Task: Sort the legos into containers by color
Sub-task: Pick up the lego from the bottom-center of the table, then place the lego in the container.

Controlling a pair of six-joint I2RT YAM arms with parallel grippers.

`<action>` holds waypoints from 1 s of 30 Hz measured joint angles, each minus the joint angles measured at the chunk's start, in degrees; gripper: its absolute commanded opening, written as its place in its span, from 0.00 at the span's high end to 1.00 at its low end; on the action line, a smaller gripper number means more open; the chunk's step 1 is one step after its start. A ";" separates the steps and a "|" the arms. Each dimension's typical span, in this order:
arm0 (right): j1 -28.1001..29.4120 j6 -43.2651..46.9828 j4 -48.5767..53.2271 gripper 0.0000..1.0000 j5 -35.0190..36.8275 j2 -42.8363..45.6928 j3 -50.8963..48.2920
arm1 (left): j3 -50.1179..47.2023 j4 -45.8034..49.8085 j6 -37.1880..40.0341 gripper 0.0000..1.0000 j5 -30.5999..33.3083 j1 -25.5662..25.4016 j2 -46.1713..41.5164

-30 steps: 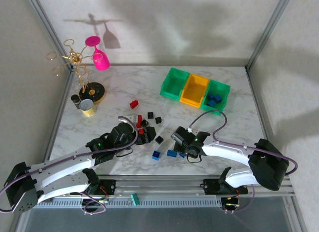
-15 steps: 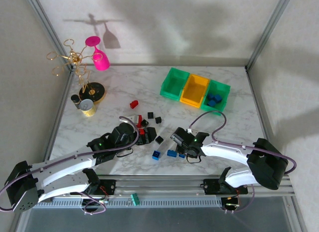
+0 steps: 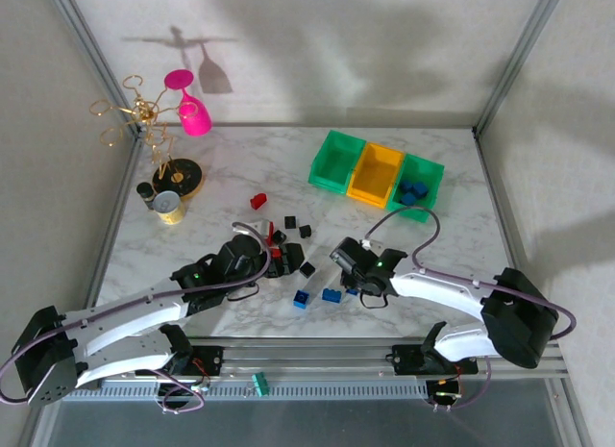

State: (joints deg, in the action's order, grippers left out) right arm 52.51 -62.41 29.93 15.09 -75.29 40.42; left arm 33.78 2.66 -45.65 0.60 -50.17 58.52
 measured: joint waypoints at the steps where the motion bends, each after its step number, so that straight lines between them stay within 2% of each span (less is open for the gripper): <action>1: -1.22 0.74 0.07 0.67 0.26 0.87 0.22 | 0.76 -0.09 0.00 0.00 0.00 0.00 0.55; 5: -6.99 4.46 0.31 0.67 1.31 3.80 1.60 | 3.45 -0.85 0.02 0.00 0.07 0.00 2.71; 16: -29.55 17.86 -3.37 0.67 2.16 3.89 9.62 | 9.18 -3.85 0.26 0.00 1.46 0.00 9.99; 23: -39.93 24.65 -8.96 0.67 2.78 -8.04 20.11 | 13.05 -5.95 0.46 0.00 3.04 0.00 14.93; 30: -44.87 29.42 -12.28 0.67 2.97 -22.82 31.45 | 15.54 -8.04 0.63 0.00 3.50 0.00 18.82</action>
State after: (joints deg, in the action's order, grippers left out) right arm 7.64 -32.99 17.65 18.06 -98.10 71.88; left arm 49.32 -5.39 -45.01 4.10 -50.17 77.34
